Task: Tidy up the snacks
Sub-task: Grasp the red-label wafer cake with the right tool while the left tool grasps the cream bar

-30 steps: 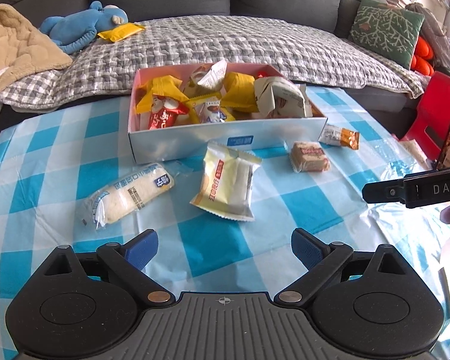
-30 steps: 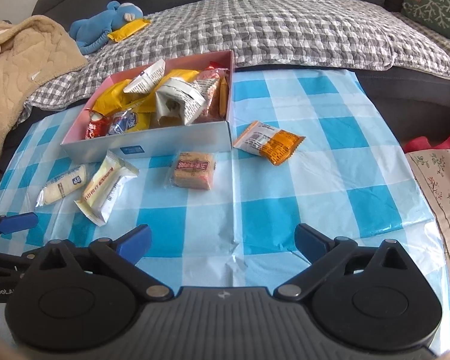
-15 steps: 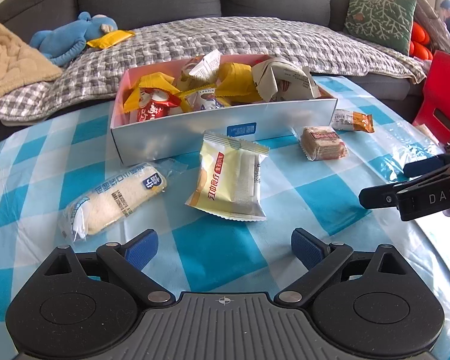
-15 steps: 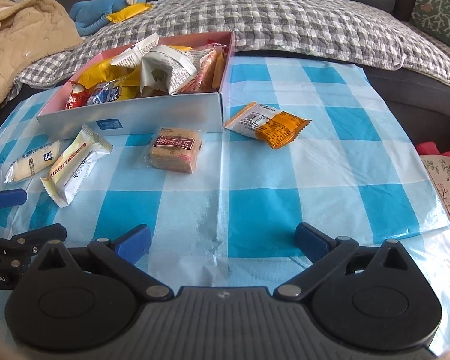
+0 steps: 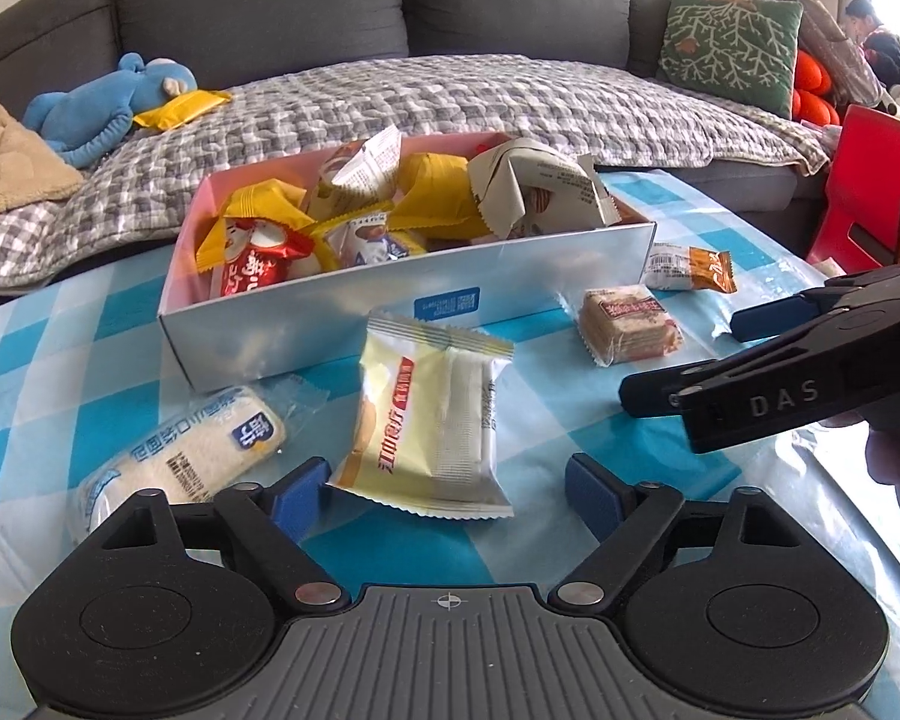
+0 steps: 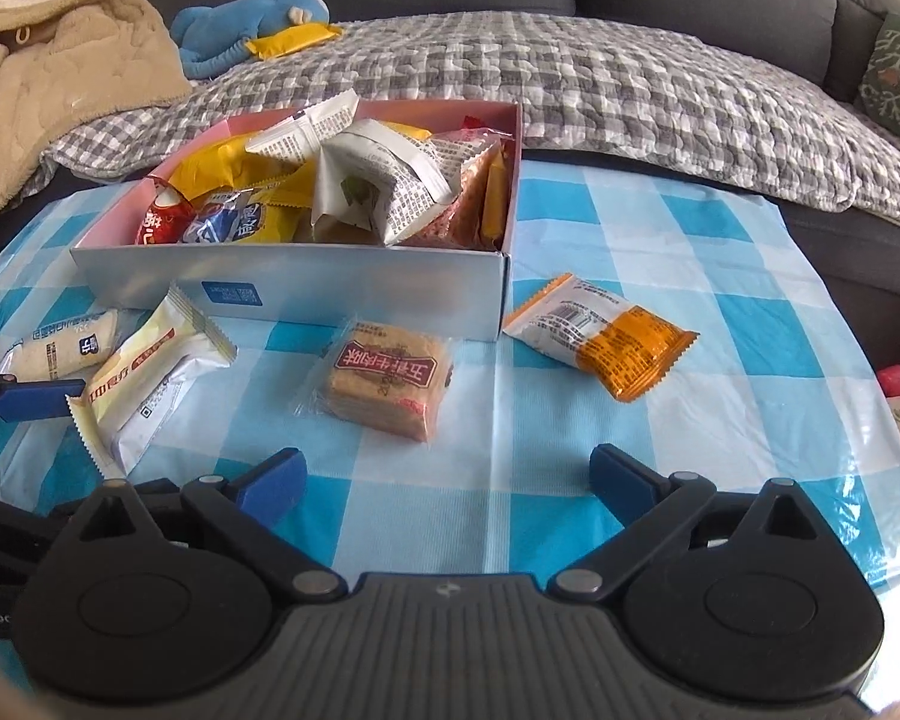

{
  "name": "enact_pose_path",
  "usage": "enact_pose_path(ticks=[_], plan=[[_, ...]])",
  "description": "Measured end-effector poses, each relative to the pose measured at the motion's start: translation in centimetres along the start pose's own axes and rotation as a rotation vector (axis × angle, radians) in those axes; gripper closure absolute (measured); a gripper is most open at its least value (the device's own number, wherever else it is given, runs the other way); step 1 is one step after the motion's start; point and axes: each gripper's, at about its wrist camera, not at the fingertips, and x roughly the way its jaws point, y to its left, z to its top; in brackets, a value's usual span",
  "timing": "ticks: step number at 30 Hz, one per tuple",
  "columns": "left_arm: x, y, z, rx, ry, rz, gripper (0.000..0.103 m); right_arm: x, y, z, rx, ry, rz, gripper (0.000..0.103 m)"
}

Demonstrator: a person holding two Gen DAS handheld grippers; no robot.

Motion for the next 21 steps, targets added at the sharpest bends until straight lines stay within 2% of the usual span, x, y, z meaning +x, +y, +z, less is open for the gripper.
enact_pose_path(ticks=[7,16,21], plan=[[0.3,-0.1,0.5,0.008,-0.009,0.002,0.031,0.4,0.6,0.6,-0.004,-0.010,0.013,0.010],[0.7,0.2,1.1,0.007,-0.015,-0.002,0.025,0.7,1.4,1.1,-0.025,-0.016,0.047,0.020],[1.0,0.0,1.6,0.009,-0.019,-0.002,0.023,0.7,1.3,1.3,-0.011,-0.028,0.050,0.031]])
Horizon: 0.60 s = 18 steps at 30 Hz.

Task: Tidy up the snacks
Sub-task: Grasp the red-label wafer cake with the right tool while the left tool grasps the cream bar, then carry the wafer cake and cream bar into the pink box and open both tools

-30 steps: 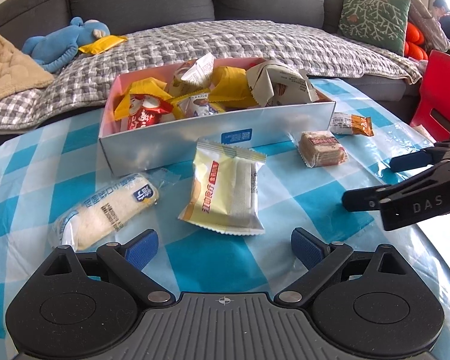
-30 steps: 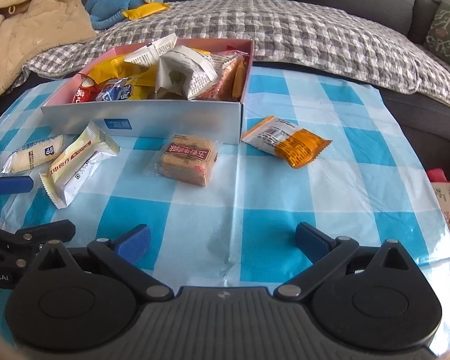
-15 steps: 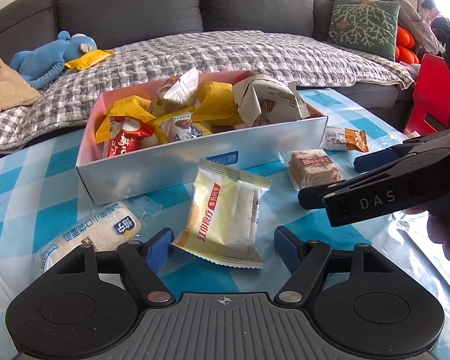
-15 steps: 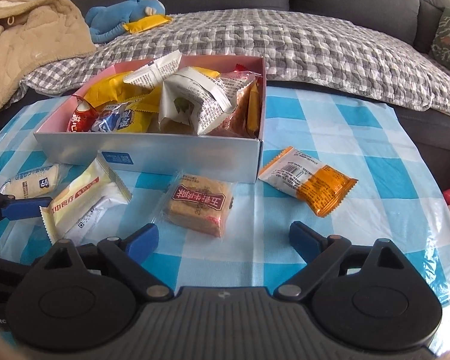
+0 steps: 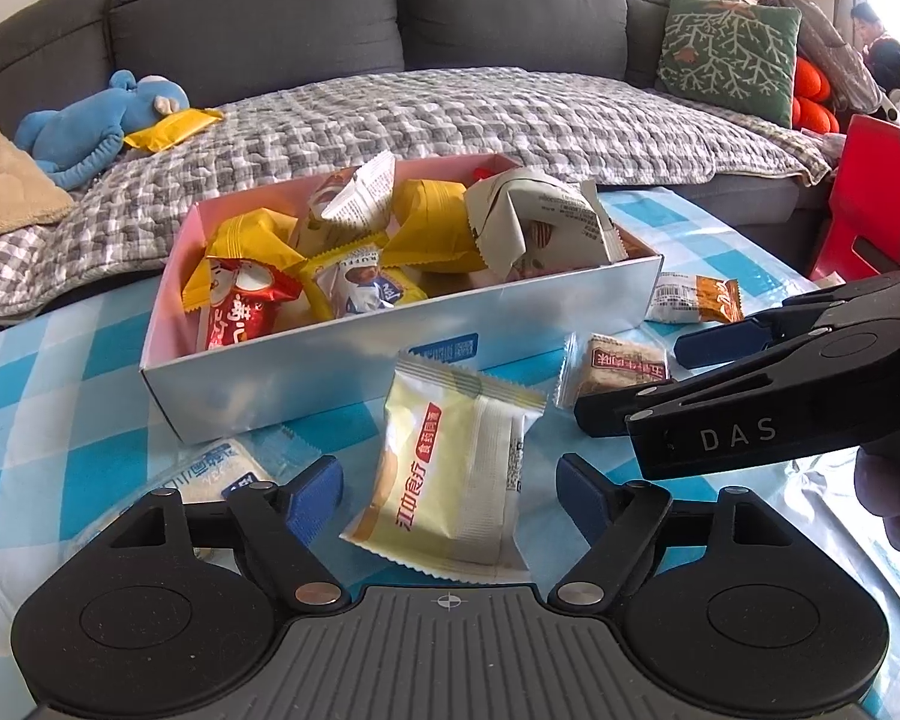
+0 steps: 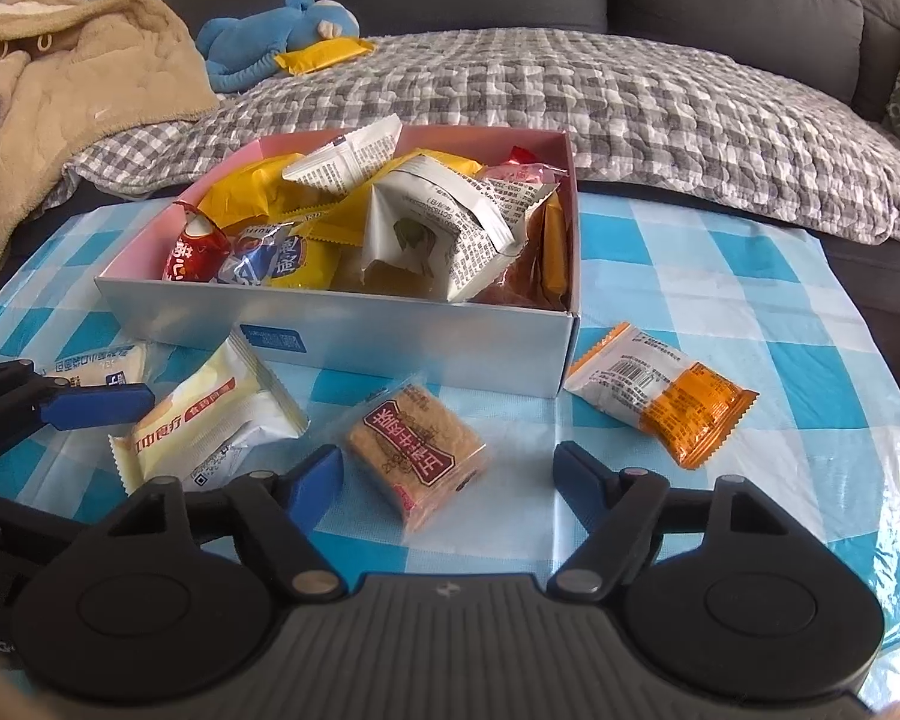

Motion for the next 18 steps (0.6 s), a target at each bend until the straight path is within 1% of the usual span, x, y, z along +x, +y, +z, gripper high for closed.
enact_pose_path(ticks=[1,3,5,6,7,8,9,14,18], plan=[[0.0,-0.1,0.1,0.001,-0.001,-0.003,0.023,0.0,-0.1,0.0,0.003,-0.001,0.003,0.032],[-0.1,-0.3,0.3,0.003,-0.007,-0.008,0.025,0.0,-0.1,0.1,0.007,-0.004,0.015,0.042],[-0.3,-0.6,0.4,0.013,-0.006,-0.015,0.028,-0.1,-0.1,0.1,0.004,-0.006,0.021,0.050],[-0.4,-0.7,0.5,0.021,-0.009,-0.020,0.035,-0.2,0.0,0.2,0.002,-0.005,0.019,0.053],[-0.5,-0.9,0.6,0.030,-0.007,-0.017,0.044,-0.3,0.0,0.2,0.001,-0.004,0.022,0.055],[-0.5,-1.0,0.6,0.036,-0.001,-0.015,0.049,-0.3,0.1,0.2,0.002,-0.002,0.031,0.063],[-0.4,-1.1,0.6,0.039,0.007,-0.013,0.056,-0.4,0.1,0.2,0.005,0.001,0.038,0.067],[-0.6,-1.1,0.7,0.016,0.021,-0.005,0.058,-0.7,0.2,0.3,0.006,0.019,0.039,0.069],[-1.0,-1.0,1.0,-0.025,0.034,-0.019,0.058,-1.0,-0.1,0.4,0.017,0.021,0.046,0.070]])
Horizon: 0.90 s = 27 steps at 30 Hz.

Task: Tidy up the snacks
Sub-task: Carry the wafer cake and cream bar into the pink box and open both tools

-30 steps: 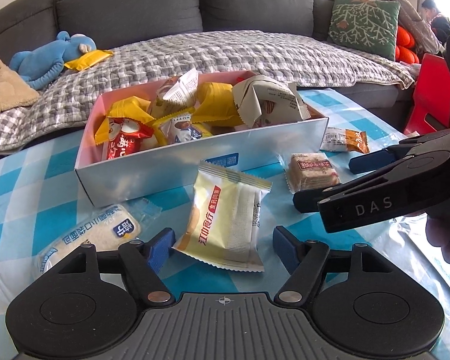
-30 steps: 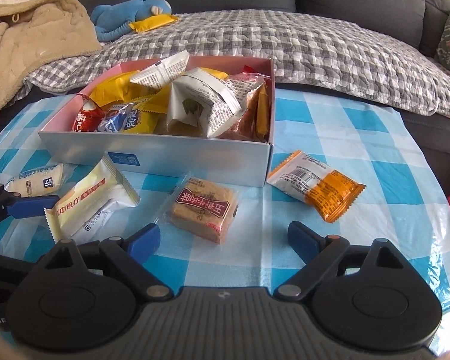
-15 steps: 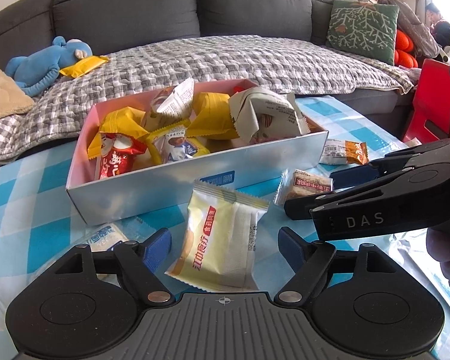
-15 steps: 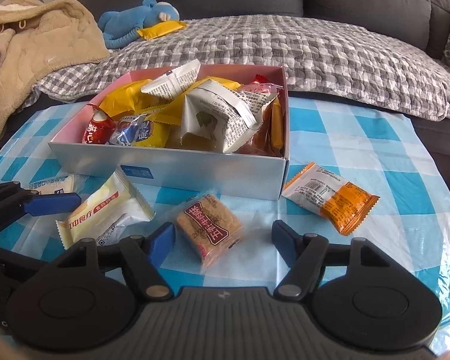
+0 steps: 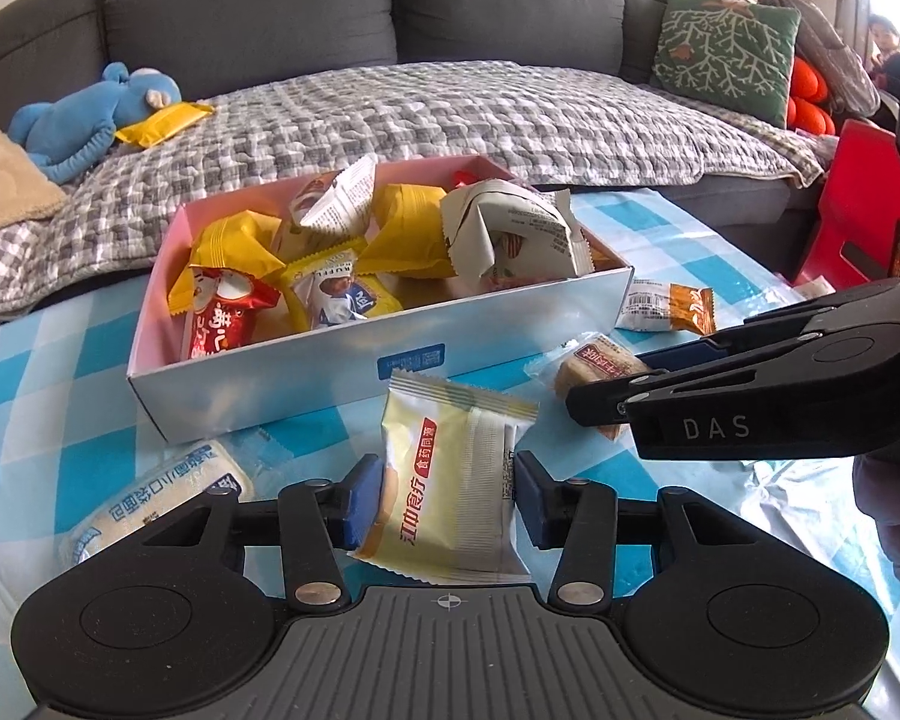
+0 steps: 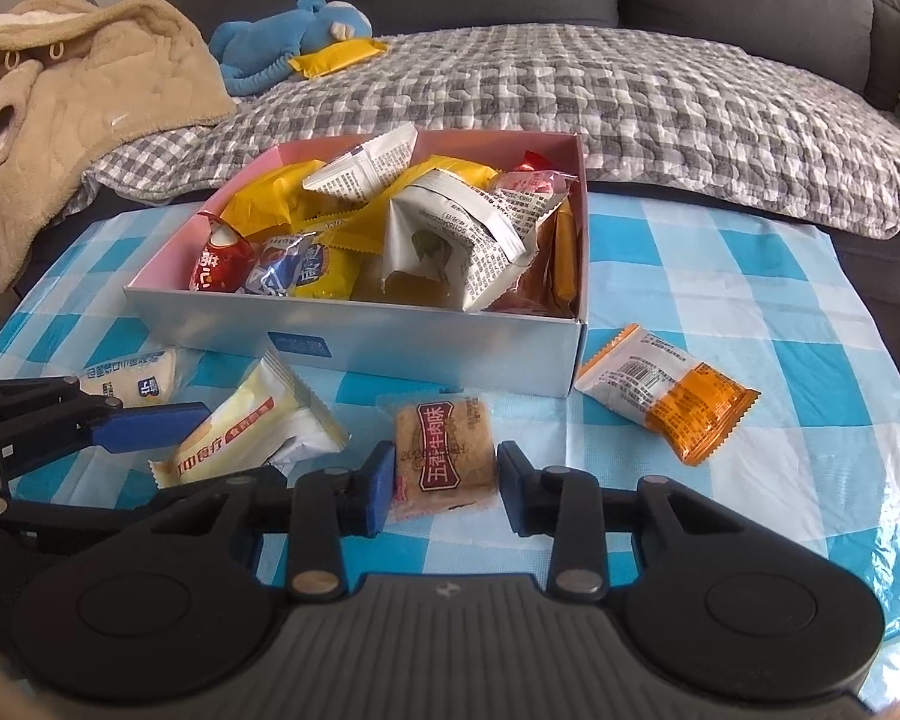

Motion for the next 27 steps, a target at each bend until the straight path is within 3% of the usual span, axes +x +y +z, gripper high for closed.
enact_pose_path(ticks=[14,27], plan=[[-1.8,-0.2,1.1,-0.058,0.008,-0.030,0.058,-1.9,-1.5,0.7,0.123,0.020,0.039,0.070],[-3.7,2.2,3.2,-0.155,-0.070,0.007,0.058,-3.3,-1.6,2.4,0.231,0.005,0.115,0.070]])
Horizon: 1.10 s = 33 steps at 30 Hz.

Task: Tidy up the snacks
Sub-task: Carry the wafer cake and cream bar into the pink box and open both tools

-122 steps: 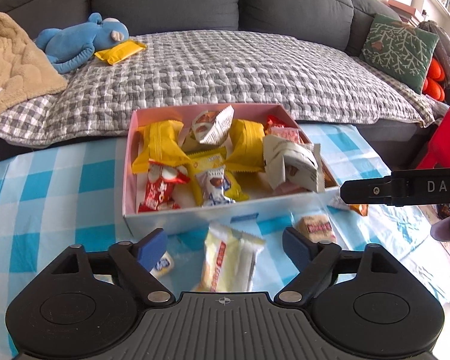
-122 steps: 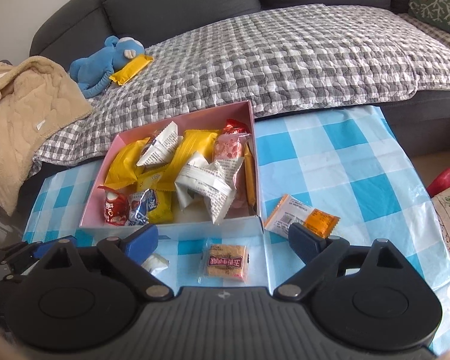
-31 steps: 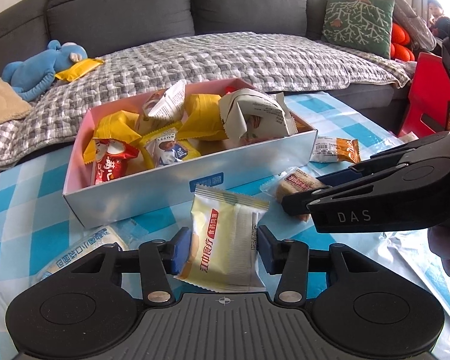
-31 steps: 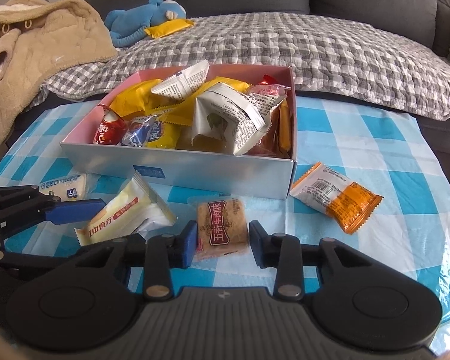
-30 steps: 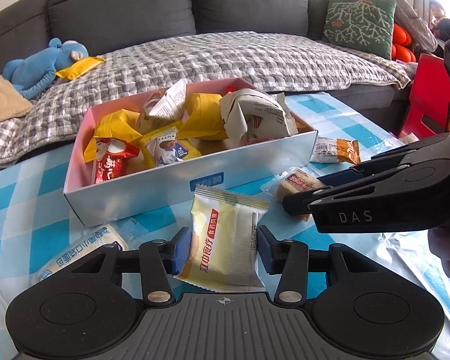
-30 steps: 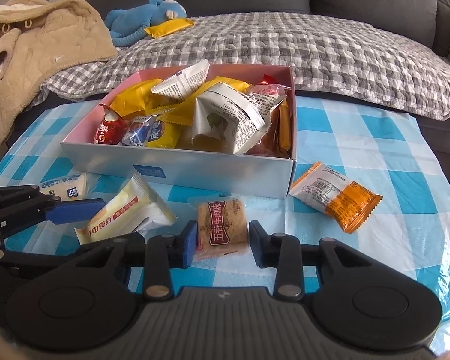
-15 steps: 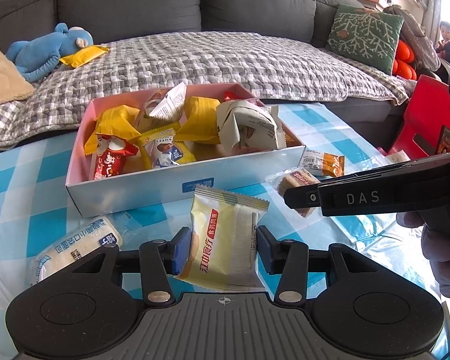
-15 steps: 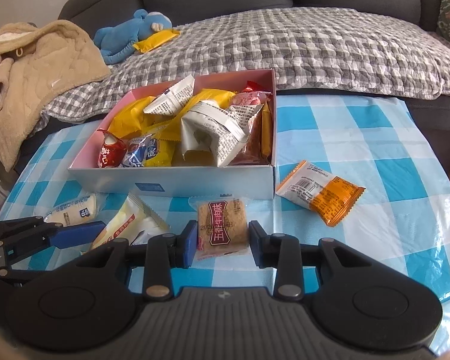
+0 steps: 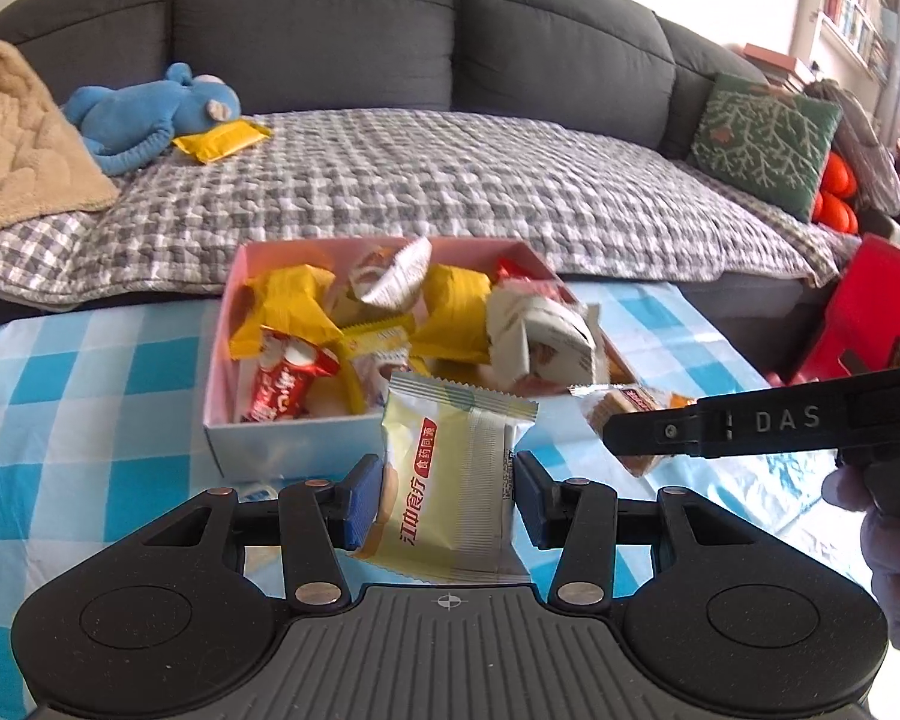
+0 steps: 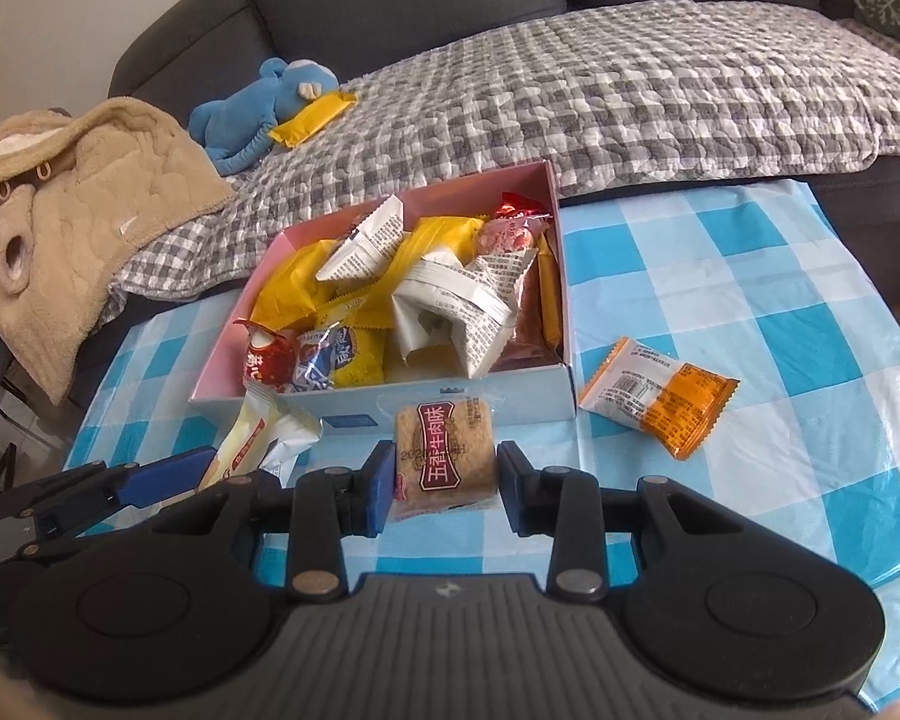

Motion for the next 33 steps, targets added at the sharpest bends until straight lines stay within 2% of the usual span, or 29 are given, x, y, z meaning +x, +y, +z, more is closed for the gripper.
enact_pose_path(ticks=[10,16,24,27,28,29,30,33], plan=[[1.3,2.0,3.7,-0.062,-0.055,0.043,0.058,-0.1,2.2,4.2,0.017,-0.060,0.069,0.070],[4.0,2.3,4.7,-0.044,-0.041,0.069,0.058,1.9,2.8,7.0,0.004,-0.076,0.033,0.070],[6.2,2.3,5.2,-0.040,-0.039,0.079,0.058,4.7,2.3,7.8,0.001,-0.052,-0.006,0.070],[6.4,2.2,5.2,-0.036,-0.063,0.083,0.054,4.8,2.0,7.9,0.016,-0.059,0.009,0.064],[6.4,2.2,5.3,-0.036,-0.068,0.085,0.045,4.7,1.9,8.0,0.028,-0.066,0.013,0.060],[6.4,2.2,5.2,-0.039,-0.071,0.086,0.041,4.7,1.8,8.1,0.038,-0.070,0.022,0.051],[6.4,2.3,5.3,-0.041,-0.075,0.086,0.036,4.6,1.8,8.1,0.044,-0.074,0.029,0.048],[6.4,2.2,5.2,-0.031,-0.060,0.076,0.035,4.4,1.8,8.2,0.036,-0.077,0.021,0.048]])
